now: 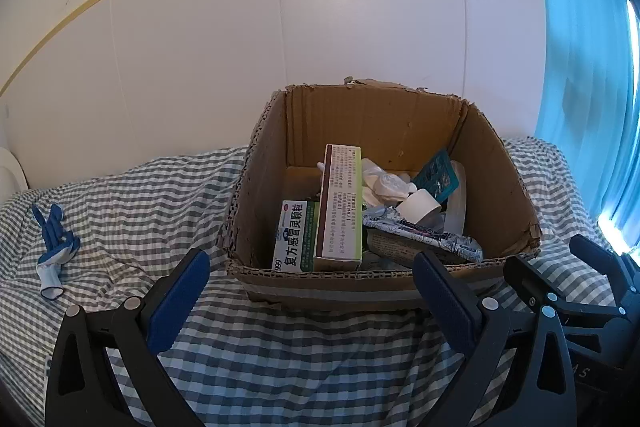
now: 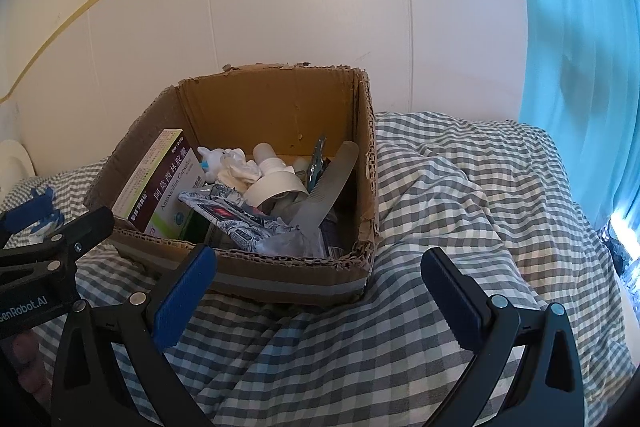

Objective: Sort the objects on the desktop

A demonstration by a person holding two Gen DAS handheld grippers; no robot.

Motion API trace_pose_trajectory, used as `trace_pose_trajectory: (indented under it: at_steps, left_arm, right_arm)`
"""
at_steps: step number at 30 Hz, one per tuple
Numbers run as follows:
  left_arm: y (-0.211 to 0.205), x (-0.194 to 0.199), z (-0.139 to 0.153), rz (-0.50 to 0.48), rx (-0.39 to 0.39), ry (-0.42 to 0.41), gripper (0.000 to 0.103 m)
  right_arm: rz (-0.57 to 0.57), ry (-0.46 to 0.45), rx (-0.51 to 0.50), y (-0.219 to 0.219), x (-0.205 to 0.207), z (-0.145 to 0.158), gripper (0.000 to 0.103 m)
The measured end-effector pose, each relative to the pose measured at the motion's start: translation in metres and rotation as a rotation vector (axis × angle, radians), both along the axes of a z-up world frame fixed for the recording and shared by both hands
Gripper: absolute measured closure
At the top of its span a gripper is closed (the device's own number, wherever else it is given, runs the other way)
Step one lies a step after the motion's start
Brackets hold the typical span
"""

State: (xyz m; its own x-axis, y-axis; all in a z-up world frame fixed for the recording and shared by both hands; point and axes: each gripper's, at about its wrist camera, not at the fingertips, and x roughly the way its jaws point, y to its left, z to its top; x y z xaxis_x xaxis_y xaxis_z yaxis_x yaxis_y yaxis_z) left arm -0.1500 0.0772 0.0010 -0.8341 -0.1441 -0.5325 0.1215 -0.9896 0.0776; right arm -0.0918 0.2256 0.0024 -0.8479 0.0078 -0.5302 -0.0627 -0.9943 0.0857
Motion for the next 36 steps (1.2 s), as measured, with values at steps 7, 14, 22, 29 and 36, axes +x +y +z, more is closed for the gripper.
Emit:
trace_pose_trajectory:
  at_steps: [7, 14, 22, 29, 36]
  left_arm:
    - [-0.001, -0.001, -0.002, 0.012, 0.000, -0.012, 0.000]
    - [-0.003, -0.002, -0.003, 0.009, 0.005, -0.012, 0.000]
    - [-0.009, -0.004, -0.005, 0.023, 0.045, -0.029, 0.000]
    - [-0.012, -0.003, -0.004, 0.039, 0.051, -0.017, 0.000]
    - [-0.010, -0.001, -0.004, 0.038, 0.031, -0.009, 0.000]
  right_arm:
    - [0.004, -0.003, 0.007, -0.002, 0.000, -0.001, 0.000]
    - [0.000, -0.009, 0.004, -0.002, 0.000, -0.001, 0.000]
    - [0.000, -0.015, 0.005, -0.001, -0.001, -0.002, 0.000]
    - [-0.002, -0.019, 0.006, -0.002, -0.001, -0.003, 0.000]
    - [-0.001, -0.026, 0.009, -0.001, -0.001, -0.004, 0.000]
